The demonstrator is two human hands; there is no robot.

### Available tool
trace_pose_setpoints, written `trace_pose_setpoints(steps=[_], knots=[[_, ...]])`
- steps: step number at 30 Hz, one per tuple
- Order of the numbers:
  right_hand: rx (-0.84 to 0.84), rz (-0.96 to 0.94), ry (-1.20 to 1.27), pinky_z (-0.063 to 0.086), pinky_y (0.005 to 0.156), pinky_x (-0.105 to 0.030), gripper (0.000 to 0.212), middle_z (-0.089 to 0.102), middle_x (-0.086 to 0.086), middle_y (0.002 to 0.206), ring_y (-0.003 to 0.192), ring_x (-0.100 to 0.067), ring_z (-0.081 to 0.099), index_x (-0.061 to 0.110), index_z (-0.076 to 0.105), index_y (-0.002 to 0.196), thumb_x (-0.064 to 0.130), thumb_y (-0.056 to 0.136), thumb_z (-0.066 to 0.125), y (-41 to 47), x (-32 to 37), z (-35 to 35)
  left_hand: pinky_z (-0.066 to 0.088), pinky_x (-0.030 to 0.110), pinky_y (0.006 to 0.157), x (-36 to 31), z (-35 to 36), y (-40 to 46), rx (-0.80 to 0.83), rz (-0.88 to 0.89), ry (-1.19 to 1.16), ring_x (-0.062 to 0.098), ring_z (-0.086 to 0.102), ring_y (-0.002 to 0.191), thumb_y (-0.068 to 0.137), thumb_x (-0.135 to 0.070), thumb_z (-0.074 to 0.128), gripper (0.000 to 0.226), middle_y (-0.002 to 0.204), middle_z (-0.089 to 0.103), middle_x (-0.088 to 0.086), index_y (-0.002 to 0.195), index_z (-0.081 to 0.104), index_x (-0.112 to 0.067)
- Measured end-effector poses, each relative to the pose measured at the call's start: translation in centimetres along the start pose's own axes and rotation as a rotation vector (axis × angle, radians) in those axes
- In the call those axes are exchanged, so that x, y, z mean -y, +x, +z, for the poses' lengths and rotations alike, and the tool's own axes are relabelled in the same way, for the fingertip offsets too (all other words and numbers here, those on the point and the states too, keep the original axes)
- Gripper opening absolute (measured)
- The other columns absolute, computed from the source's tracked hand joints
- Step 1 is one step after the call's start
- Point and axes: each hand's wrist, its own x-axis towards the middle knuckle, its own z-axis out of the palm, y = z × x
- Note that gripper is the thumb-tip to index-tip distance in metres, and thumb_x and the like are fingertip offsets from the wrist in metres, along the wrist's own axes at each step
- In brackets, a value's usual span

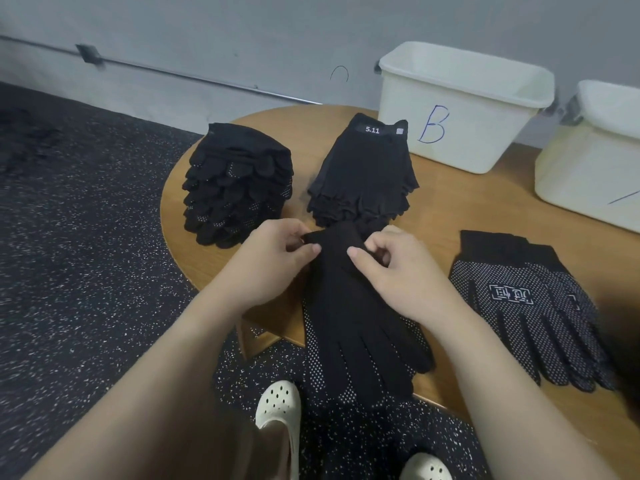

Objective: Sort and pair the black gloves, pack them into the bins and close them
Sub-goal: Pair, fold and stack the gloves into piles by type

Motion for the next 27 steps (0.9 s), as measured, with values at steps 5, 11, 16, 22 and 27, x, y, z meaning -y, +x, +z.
trace_pose_setpoints(steps=[5,11,16,22,27], knots=[[-0.048,0.016,-0.100,0.042,0.067,-0.033,0.043,0.051,0.005,0.080,0.074,-0.009,0.051,0.019,0.057,0.063,0.047,0.094,0.064,0.1,0.1,0.4,0.039,0.019,0.061,0.0,0.9,0.6,-0.091,-0.068,0.128,0.009,0.064,0.074,0.099,-0.028,0.067,0.010,0.077,0.072,-0.004,0.102,0.061,-0.022],[0.056,0.089,-0.183,0.037,0.062,-0.026,0.041,0.056,0.011,0.079,0.073,-0.002,0.051,0.023,0.061,0.063,0.050,0.094,0.065,-0.6,-0.9,-1.4,0.047,0.024,0.068,0.2,1.3,0.9,-0.085,-0.076,0.155,0.008,0.064,0.079,0.099,-0.028,0.068,0.011,0.077,0.071,-0.006,0.107,0.064,-0.023],[0.039,0.097,-0.202,0.039,0.065,-0.027,0.034,0.053,0.014,0.078,0.074,-0.002,0.052,0.027,0.061,0.067,0.046,0.094,0.068,-1.8,-1.3,-2.3,0.039,0.015,0.067,0.3,1.3,1.0,-0.083,-0.073,0.144,0.014,0.064,0.087,0.098,-0.027,0.069,0.030,0.088,0.072,-0.003,0.127,0.067,-0.020],[-0.148,-0.032,-0.290,0.052,0.083,-0.042,0.015,0.053,0.013,0.086,0.082,-0.012,0.053,0.025,0.063,0.089,0.039,0.090,0.070,-5.1,-0.2,-3.3,0.036,0.011,0.065,0.3,0.9,1.0,-0.076,-0.048,0.169,0.003,0.058,0.077,0.097,-0.029,0.071,0.010,0.083,0.066,-0.009,0.104,0.064,-0.027],[0.034,-0.336,-0.331,0.046,0.086,-0.032,0.039,0.051,0.014,0.098,0.093,-0.010,0.052,0.026,0.069,0.106,0.060,0.088,0.062,-10.4,3.3,-0.3,0.035,0.009,0.062,0.8,0.7,1.3,-0.083,-0.008,0.196,-0.002,0.054,0.073,0.093,-0.029,0.074,0.023,0.080,0.060,-0.015,0.078,0.057,-0.034]])
